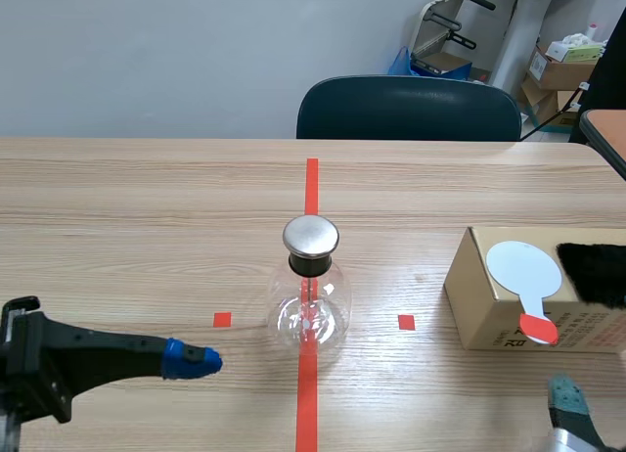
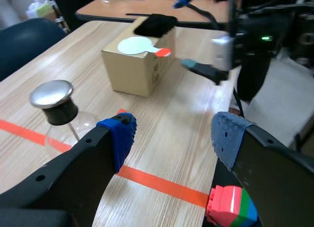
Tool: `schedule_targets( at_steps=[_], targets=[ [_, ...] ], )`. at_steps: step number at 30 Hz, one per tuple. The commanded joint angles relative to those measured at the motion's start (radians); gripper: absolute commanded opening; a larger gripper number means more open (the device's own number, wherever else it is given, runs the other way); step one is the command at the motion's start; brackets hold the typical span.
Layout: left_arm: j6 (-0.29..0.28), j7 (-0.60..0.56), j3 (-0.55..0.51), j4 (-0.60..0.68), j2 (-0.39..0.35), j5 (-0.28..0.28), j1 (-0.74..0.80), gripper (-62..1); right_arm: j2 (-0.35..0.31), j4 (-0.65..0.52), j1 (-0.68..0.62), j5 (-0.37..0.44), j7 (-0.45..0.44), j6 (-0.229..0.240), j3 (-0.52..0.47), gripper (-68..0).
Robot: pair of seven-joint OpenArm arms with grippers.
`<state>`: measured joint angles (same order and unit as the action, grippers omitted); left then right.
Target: Do the electroscope experiment
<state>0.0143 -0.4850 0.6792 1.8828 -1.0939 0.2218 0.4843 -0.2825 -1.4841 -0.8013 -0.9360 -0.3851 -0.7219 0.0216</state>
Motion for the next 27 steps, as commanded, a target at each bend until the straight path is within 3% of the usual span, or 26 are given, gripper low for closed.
schedule_targets(
  at_steps=[1,4,6,14,19,24,27],
  targets=[
    [-0.002,0.012,-0.018,0.011,0.037,0.008,-0.003,-25.3,-0.053,-0.052,-0.039,0.059,-0.003,-0.061,0.007,0.4],
    [-0.001,0.066,-0.056,0.011,0.095,0.029,-0.002,-25.3,-0.148,-0.143,-0.117,0.2,0.0,-0.048,0.031,0.4],
    [-0.002,0.096,-0.089,0.011,0.137,0.029,-0.002,-25.3,-0.217,-0.21,-0.154,0.304,0.006,0.005,0.042,0.4],
    [0.005,0.192,-0.226,0.011,0.306,0.029,-0.003,-25.3,-0.435,-0.452,-0.129,0.778,0.069,0.325,0.047,0.4],
    [0.048,0.204,-0.298,0.01,0.371,0.03,-0.003,-25.3,-0.483,-0.537,-0.031,1.031,0.08,0.513,0.047,0.4],
    [0.077,0.28,-0.381,0.01,0.436,0.03,-0.003,-25.3,-0.481,-0.557,0.074,1.217,0.08,0.733,0.047,0.4],
    [0.081,0.342,-0.441,0.009,0.482,0.03,-0.003,-25.3,-0.472,-0.558,0.12,1.291,0.085,0.84,0.051,0.4]
  ],
)
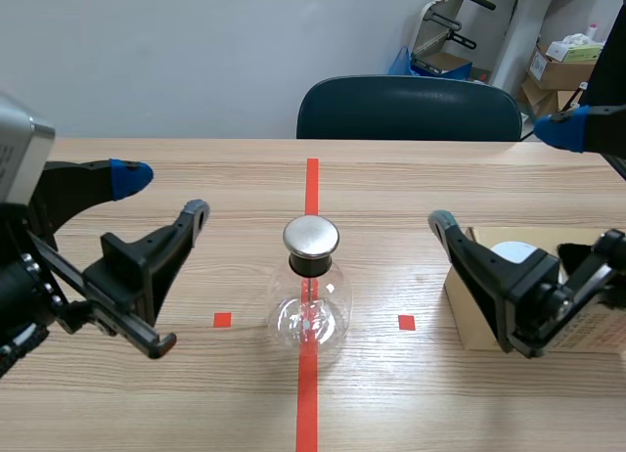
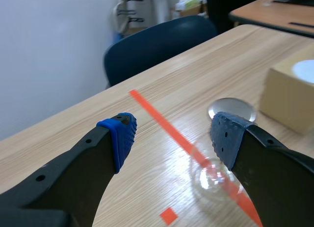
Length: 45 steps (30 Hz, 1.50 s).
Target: Do the electroscope experiment
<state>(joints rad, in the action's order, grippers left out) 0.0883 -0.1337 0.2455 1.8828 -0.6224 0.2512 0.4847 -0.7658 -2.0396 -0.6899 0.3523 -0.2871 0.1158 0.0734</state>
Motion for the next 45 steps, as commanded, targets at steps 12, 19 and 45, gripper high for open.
schedule_targets(
  at_steps=[12,19,45],
  targets=[
    [0.007,0.159,-0.169,0.009,0.126,0.0,-0.002,-25.3,0.13,-0.003,0.159,0.004,0.062,0.189,0.116,0.4],
    [0.006,0.138,-0.176,0.009,0.106,-0.001,0.087,-25.3,0.193,-0.003,0.158,-0.012,0.148,0.192,0.13,0.4],
    [0.006,-0.121,-0.256,0.126,0.101,0.0,0.43,-25.3,0.193,-0.003,0.158,-0.011,0.202,0.192,0.13,0.4]
  ],
)
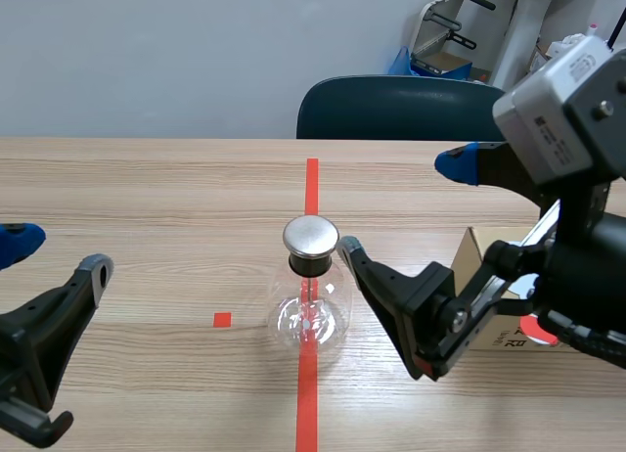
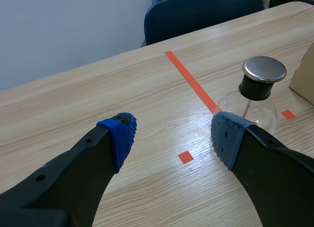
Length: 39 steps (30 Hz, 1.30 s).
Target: Do the electroscope experiment
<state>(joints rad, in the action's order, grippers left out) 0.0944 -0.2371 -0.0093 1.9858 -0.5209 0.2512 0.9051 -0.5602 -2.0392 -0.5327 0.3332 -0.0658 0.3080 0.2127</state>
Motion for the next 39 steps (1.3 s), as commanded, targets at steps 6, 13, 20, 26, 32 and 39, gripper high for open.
schedule_targets(
  at_steps=[6,13,20,26,32,39],
  targets=[
    [0.0,-0.018,-0.001,0.023,-0.001,0.0,0.015,-25.3,-0.013,-0.004,0.001,0.008,-0.019,-0.001,-0.01,0.4],
    [0.0,-0.017,0.0,0.023,0.0,0.0,0.014,-25.3,-0.013,-0.004,0.001,0.008,-0.018,-0.001,-0.01,0.4],
    [0.0,0.003,0.0,0.023,0.0,0.0,0.014,-25.3,-0.013,-0.004,0.001,0.008,-0.019,-0.001,-0.01,0.4],
    [-0.001,0.029,0.0,0.023,0.0,0.0,0.014,-25.3,-0.013,-0.004,0.001,0.009,-0.019,-0.001,-0.01,0.4],
    [-0.001,0.028,0.0,0.023,0.0,0.0,0.014,-25.3,-0.013,-0.004,0.001,0.008,-0.018,-0.001,-0.01,0.4],
    [-0.001,0.028,0.0,0.023,0.0,0.0,0.014,-25.3,-0.013,-0.004,0.001,0.008,-0.018,-0.001,-0.01,0.4]
  ],
)
